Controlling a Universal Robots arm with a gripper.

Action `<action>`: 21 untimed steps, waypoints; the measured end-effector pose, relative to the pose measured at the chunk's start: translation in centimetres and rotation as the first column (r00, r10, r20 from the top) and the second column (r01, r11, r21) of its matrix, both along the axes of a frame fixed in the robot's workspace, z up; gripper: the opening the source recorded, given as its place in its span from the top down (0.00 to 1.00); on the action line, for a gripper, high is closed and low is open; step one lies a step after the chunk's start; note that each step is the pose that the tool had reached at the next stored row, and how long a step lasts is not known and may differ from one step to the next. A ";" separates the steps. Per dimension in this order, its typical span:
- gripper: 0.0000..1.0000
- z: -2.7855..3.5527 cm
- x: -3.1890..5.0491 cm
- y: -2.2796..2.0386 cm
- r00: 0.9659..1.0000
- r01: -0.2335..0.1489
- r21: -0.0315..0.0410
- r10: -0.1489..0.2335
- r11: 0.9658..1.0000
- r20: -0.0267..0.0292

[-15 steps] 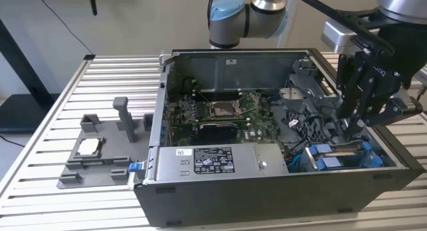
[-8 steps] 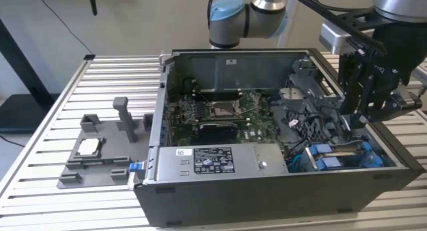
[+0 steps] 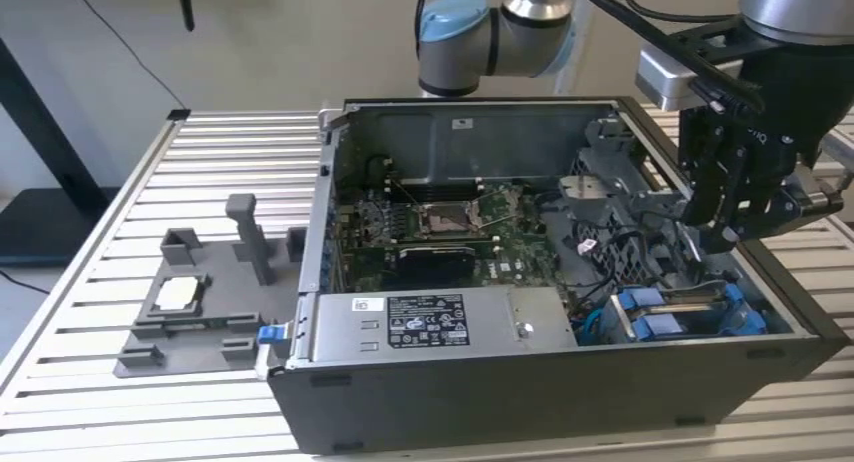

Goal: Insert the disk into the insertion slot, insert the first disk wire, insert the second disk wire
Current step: 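Insert the first disk wire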

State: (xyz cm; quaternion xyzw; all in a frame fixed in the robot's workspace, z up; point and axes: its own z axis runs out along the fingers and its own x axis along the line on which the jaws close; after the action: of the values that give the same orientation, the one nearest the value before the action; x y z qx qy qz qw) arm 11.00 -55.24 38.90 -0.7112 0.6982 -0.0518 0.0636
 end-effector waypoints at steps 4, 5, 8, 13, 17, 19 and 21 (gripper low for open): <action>0.60 -0.12 0.16 0.04 1.000 -0.010 0.000 0.010 1.000 0.011; 0.60 -0.15 0.22 0.05 1.000 -0.013 0.000 0.013 1.000 0.014; 0.60 -0.22 0.42 0.06 1.000 -0.021 0.000 0.021 1.000 0.021; 0.60 -0.32 0.81 0.07 0.999 -0.030 0.000 0.030 1.000 0.028; 0.60 -0.36 0.87 0.06 0.999 -0.032 -0.001 0.032 0.999 0.029; 0.60 -0.36 0.88 0.06 0.999 -0.032 0.000 0.032 0.999 0.029; 0.60 -0.36 0.88 0.06 0.999 -0.032 0.000 0.032 0.999 0.029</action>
State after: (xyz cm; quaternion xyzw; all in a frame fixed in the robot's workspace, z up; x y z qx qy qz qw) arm 11.87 -55.18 38.54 -0.7215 0.6857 -0.0612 0.0747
